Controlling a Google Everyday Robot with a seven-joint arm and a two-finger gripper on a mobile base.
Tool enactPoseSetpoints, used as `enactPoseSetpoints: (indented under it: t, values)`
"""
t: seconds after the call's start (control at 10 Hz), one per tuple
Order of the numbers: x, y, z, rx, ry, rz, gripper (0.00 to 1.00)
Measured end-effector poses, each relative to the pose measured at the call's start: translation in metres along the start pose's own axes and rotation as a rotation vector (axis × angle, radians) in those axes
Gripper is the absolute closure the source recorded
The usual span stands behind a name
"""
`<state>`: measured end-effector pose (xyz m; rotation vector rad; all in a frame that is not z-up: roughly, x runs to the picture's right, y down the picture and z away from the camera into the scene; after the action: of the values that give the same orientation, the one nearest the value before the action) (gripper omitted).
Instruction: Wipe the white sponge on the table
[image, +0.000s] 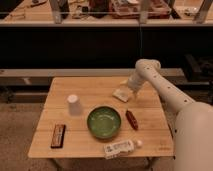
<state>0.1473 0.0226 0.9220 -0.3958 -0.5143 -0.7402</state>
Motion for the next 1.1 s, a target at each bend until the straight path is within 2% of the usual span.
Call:
enactPoseSetpoints:
  t: [0.1,0.3,0.7,1.1]
  values:
    - [-0.002,-0.002,0.004,-0.01,0.013,0.043,0.2]
    - [-0.002,-0.007,0.008,-0.016,0.024,0.08,0.2]
    - [0.012,-0.009,0.02,-0.026,0.044,0.149,0.2]
    - [0.028,-0.003,0.033,-0.04,0.043,0.208,0.2]
